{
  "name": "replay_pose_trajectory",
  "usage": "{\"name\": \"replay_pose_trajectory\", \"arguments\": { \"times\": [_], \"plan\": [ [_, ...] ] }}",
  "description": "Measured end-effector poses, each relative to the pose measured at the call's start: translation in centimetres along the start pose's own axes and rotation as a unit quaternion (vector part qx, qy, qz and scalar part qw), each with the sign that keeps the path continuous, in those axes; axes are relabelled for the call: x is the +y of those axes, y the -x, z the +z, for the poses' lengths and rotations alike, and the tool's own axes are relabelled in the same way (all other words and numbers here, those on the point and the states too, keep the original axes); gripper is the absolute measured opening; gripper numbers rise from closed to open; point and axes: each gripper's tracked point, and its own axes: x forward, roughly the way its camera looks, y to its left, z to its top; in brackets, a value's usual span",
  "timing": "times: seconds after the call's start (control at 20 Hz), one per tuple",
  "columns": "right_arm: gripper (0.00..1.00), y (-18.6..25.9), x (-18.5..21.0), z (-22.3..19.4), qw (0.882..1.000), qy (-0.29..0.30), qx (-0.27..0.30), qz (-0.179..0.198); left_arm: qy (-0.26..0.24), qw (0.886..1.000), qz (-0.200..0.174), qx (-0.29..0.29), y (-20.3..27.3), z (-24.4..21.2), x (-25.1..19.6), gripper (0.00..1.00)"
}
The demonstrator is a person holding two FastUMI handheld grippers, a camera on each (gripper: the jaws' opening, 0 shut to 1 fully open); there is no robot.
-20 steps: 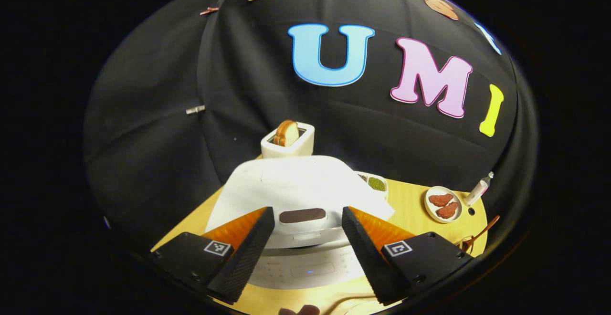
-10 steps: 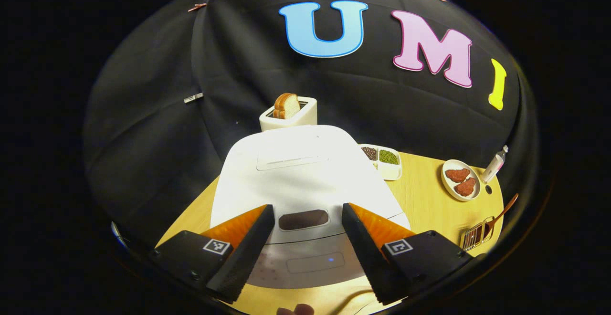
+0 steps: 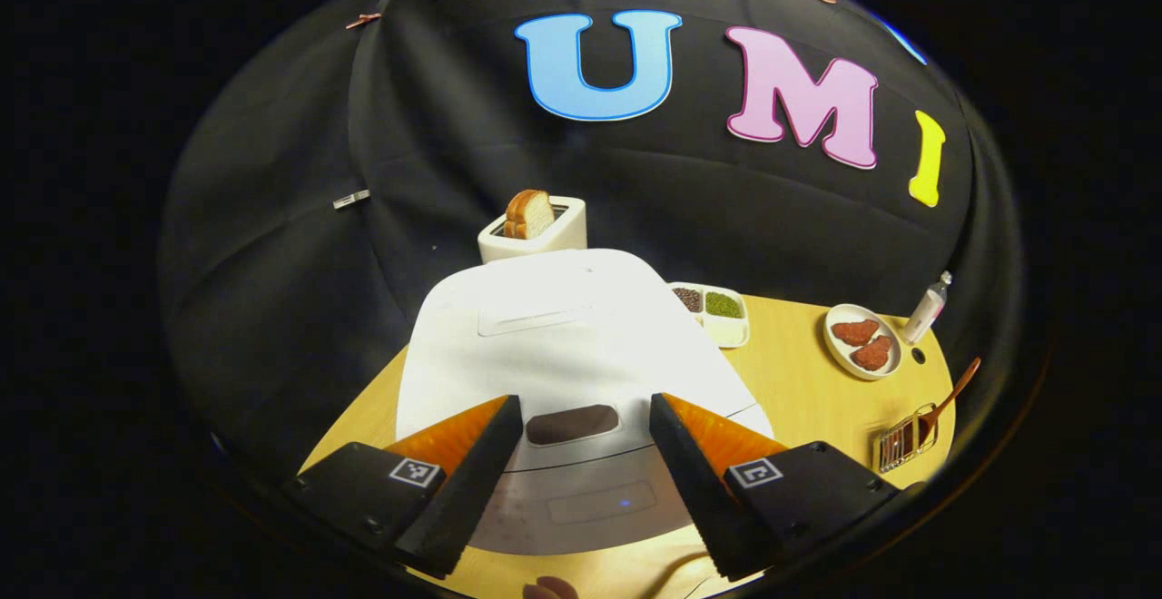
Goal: Close the left gripper, press the button to open the rice cooker; take a wooden spoon from the chopstick holder with the right hand, scoop a spoonful of rice and pour it into the rice cooker, then put the wooden spoon back into the chopstick holder.
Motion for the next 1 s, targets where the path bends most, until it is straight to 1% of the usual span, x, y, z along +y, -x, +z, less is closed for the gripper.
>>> {"name": "replay_pose_trajectory", "arguments": {
  "times": [0.1, 0.35, 0.6, 0.85, 1.0],
  "plan": [
    [0.99, -0.1, 0.3, 0.4, 1.000, 0.006, -0.005, 0.005, -0.003, 0.999, -0.013, -0.029, 1.1, 1.4, -0.2, 0.96],
    [0.99, -0.8, 1.2, 2.2, 0.999, 0.023, -0.019, 0.016, -0.032, 0.992, -0.047, -0.114, 6.4, 5.2, -1.4, 0.96],
    [0.99, -1.2, 1.7, 5.3, 0.997, 0.051, -0.054, 0.013, -0.052, 0.977, -0.089, -0.188, 13.3, 7.6, -3.1, 0.96],
    [0.99, -0.9, 2.7, 9.7, 0.991, 0.075, -0.106, 0.012, -0.058, 0.962, -0.131, -0.231, 19.7, 8.7, -4.6, 0.96],
    [0.99, -0.6, 3.8, 12.1, 0.987, 0.083, -0.133, 0.021, -0.053, 0.954, -0.150, -0.256, 23.3, 9.0, -5.0, 0.96]
  ]
}}
